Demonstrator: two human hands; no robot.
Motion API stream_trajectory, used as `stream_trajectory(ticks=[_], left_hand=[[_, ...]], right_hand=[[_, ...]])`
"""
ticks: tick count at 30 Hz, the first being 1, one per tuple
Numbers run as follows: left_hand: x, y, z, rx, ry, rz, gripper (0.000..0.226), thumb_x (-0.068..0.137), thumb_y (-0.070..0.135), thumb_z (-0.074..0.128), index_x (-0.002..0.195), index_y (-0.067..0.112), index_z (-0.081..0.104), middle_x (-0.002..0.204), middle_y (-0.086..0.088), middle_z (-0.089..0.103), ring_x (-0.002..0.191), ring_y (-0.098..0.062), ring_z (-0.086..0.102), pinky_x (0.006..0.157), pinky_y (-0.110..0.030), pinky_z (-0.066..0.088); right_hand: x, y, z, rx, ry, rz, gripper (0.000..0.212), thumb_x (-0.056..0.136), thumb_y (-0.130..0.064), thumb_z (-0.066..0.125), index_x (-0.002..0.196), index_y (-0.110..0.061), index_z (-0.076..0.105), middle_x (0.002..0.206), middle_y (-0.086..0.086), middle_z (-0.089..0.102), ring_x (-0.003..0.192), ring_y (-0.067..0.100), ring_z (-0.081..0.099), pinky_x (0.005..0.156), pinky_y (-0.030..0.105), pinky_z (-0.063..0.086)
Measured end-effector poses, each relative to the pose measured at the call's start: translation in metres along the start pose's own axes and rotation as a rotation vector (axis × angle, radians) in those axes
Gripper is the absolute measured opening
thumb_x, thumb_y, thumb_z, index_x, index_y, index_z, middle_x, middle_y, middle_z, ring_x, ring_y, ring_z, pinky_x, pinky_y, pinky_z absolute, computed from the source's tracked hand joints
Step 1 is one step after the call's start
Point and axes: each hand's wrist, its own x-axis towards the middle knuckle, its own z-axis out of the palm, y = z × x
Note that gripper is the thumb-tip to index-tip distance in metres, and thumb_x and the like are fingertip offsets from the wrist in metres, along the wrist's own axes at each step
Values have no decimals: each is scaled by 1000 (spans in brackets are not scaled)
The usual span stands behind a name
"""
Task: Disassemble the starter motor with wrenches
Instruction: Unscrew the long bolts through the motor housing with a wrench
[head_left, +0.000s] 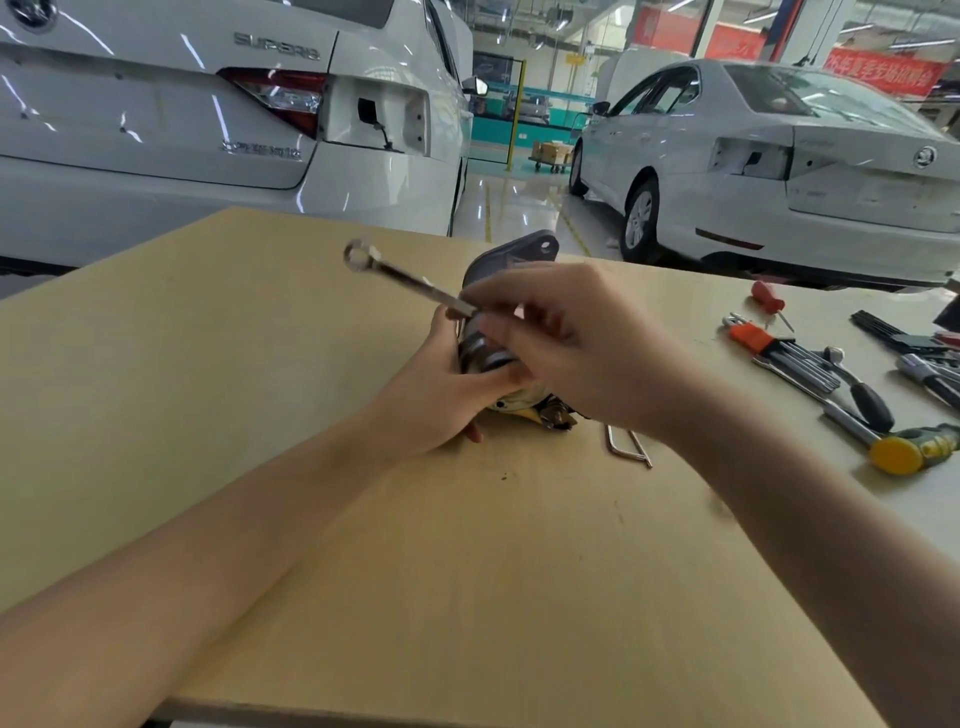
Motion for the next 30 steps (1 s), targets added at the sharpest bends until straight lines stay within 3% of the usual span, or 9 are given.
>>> stream_trajectory(ticks=[1,3,6,10,14,18,26,30], left_hand=[[0,1,0,1,9,1,102,55,53,73,140,19,30,94,19,65,79,1,65,44,-26,51],[0,1,1,-14,24,-8,119,46,60,75,147,22,24,106,11,64,83,-4,67,44,-25,49],[-2,3,1,-48,26,-12,126,42,61,75,150,28,18,109,9,61,78,0,68,44,-23,49],[-2,4,2,-43,24,-3,127,43,57,74,151,24,15,107,13,59,76,3,67,42,-24,48],[-2,4,1,-56,19,-20,127,45,55,74,152,23,14,111,12,59,88,-5,66,42,-24,47],[-2,4,1,-57,24,-17,129,43,55,75,152,24,13,110,14,58,84,-1,66,41,-23,47],[-2,4,1,-57,25,-9,127,47,57,73,153,24,12,111,11,58,77,1,66,43,-24,48],[1,2,1,-65,20,-13,127,47,57,73,153,24,11,115,8,58,85,-6,66,43,-24,48]], right_hand=[[0,-2,-1,99,28,-23,24,93,-6,54,109,-15,69,87,-6,68,78,4,61,72,27,52],[-5,-4,-7,547,226,-4,19,94,-5,49,103,-12,64,78,-3,65,64,2,57,59,20,48],[-20,4,-7,1153,458,197,14,98,-6,41,95,-9,55,75,6,65,59,11,54,56,22,46],[-41,17,18,1436,574,495,13,97,1,39,91,-7,46,76,13,65,55,15,58,56,23,51],[-46,21,24,1486,590,496,8,94,0,46,92,-8,47,79,14,69,59,16,64,60,25,53],[-45,23,27,1489,595,489,9,94,0,47,91,-7,48,82,15,70,64,18,67,63,26,54],[-45,19,19,1150,585,351,12,94,0,50,91,-11,49,84,14,72,65,19,68,69,28,55],[-43,15,18,1012,550,310,13,95,1,49,93,-11,48,82,11,72,63,18,66,67,28,55]])
